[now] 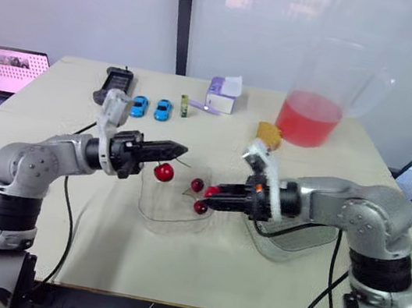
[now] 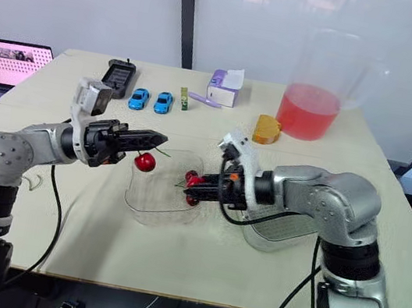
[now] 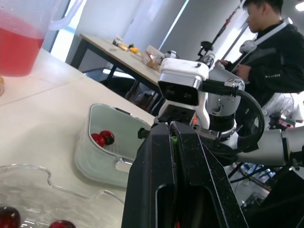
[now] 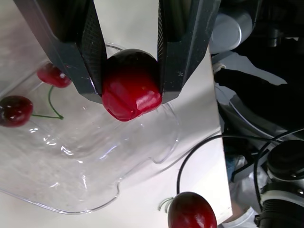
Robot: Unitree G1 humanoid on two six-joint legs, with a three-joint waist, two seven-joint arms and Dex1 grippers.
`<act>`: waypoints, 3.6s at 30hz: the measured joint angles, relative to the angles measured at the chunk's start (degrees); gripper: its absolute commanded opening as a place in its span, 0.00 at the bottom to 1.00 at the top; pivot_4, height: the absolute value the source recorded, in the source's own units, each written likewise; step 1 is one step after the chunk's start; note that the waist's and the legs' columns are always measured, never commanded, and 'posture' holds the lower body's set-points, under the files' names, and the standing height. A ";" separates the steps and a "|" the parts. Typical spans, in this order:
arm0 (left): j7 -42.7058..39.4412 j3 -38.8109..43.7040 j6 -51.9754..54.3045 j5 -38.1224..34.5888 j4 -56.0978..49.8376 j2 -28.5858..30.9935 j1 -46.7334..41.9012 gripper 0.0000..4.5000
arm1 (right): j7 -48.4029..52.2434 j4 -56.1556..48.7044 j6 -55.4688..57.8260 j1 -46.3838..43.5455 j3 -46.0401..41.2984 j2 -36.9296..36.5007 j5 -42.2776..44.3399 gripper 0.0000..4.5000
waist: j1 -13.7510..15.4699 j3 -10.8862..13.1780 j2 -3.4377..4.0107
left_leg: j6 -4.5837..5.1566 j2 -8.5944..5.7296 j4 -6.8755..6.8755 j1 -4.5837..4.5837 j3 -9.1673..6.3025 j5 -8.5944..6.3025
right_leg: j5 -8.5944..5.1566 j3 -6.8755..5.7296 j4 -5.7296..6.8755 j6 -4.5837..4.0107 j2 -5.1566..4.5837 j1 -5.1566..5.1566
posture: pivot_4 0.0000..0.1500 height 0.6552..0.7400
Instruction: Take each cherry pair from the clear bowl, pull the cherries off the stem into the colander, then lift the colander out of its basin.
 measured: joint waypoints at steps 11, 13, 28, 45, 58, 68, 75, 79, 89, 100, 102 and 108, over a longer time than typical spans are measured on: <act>0.29 1.29 -0.52 -0.05 -0.18 -0.17 1.46 0.00 | 6.51 7.71 -24.93 16.80 2.63 -23.49 -20.44 0.51 | -0.68 0.00 -0.02 | 0.11 0.04 -0.03 0.17 0.13 -0.06 | -0.01 0.16 -0.05 0.01 0.09 0.11 | 1.00 1.00; 0.30 1.09 -0.52 -0.04 -0.18 -0.46 1.05 0.00 | 6.89 8.70 -25.71 16.79 3.62 -22.96 -21.37 0.70 | -0.54 0.01 -0.02 | 0.11 0.04 -0.05 0.15 0.13 -0.06 | -0.01 0.16 -0.06 0.01 0.08 0.09 | 1.00 1.00; 0.82 0.96 -0.42 -0.08 -0.70 -0.51 0.94 0.00 | 10.07 6.73 -11.22 -1.15 -3.09 -9.29 -2.99 0.99 | -0.76 0.01 -0.01 | 0.09 0.10 -0.11 0.17 0.03 -0.05 | 0.00 0.09 -0.05 0.00 0.15 0.10 | 1.00 1.00; 2.01 0.55 -0.33 -0.35 -1.55 -1.10 1.13 0.00 | -1.10 9.03 -6.77 -10.60 12.31 16.22 -3.26 0.99 | -0.61 0.01 -0.01 | 0.05 0.02 0.00 0.06 -0.01 -0.03 | 0.00 0.02 0.04 0.01 0.04 0.02 | 1.00 1.00; 2.02 0.55 -0.33 -0.37 -1.70 -1.15 1.14 0.00 | -0.56 13.05 -9.36 -12.54 13.78 19.22 -5.87 0.80 | -0.57 0.01 -0.01 | 0.04 0.02 0.00 0.06 -0.01 -0.02 | 0.00 0.02 0.04 0.01 0.04 0.02 | 1.00 1.00; 2.19 0.56 -0.47 -0.37 -1.70 -1.65 1.14 0.00 | 0.08 13.95 -10.04 -12.73 13.92 19.37 -7.03 0.19 | -0.58 0.01 -0.01 | 0.04 0.02 0.00 0.06 -0.01 -0.02 | 0.00 0.02 0.04 0.01 0.04 0.01 | 1.00 1.00; 2.53 0.56 -0.46 -0.45 -1.79 -1.87 1.22 0.00 | 2.00 10.81 -9.76 -11.36 14.85 15.31 -7.17 0.19 | -0.38 0.01 -0.01 | 0.04 0.01 0.01 0.05 -0.01 -0.02 | 0.00 0.01 0.03 0.01 0.02 0.03 | 1.00 1.00; 2.90 0.57 -0.36 -0.62 -1.81 -2.45 2.24 0.00 | 3.98 7.87 -9.94 -8.62 16.42 9.60 -7.97 0.19 | -0.45 0.00 -0.02 | 0.04 0.02 0.01 0.05 -0.02 -0.02 | 0.00 0.01 0.03 0.01 0.04 0.03 | 1.00 1.00; 3.66 2.16 -0.68 -1.48 -1.79 -2.98 2.15 0.00 | 6.35 5.67 -8.37 -6.52 13.51 1.20 -7.23 0.19 | -0.41 0.01 0.00 | 0.04 0.02 -0.01 0.05 -0.02 -0.02 | 0.00 0.02 0.01 0.01 0.04 0.02 | 1.00 1.00; 3.68 2.52 -0.67 -1.63 -1.93 -2.30 2.59 0.00 | 11.36 3.00 -14.52 4.52 3.89 -20.30 -9.85 0.19 | -0.13 0.01 -0.01 | 0.05 0.00 -0.02 0.04 0.03 -0.03 | 0.00 0.04 -0.09 0.01 0.01 0.05 | 1.00 1.00; 3.51 2.48 -0.66 -1.63 -1.91 -2.27 2.61 0.00 | 11.73 3.59 -17.95 8.77 4.50 -22.98 -13.07 0.19 | -0.31 0.01 -0.01 | 0.05 0.00 -0.01 0.06 0.03 -0.03 | 0.00 0.06 -0.07 0.01 0.03 0.06 | 1.00 1.00; 3.40 2.31 -0.55 -1.64 -1.90 -2.26 2.24 0.00 | 10.69 8.67 -22.65 12.70 5.80 -22.66 -18.34 0.82 | -0.38 0.02 0.00 | 0.05 0.02 -0.03 0.09 0.07 -0.03 | 0.00 0.11 -0.05 0.01 0.05 0.05 | 1.00 1.00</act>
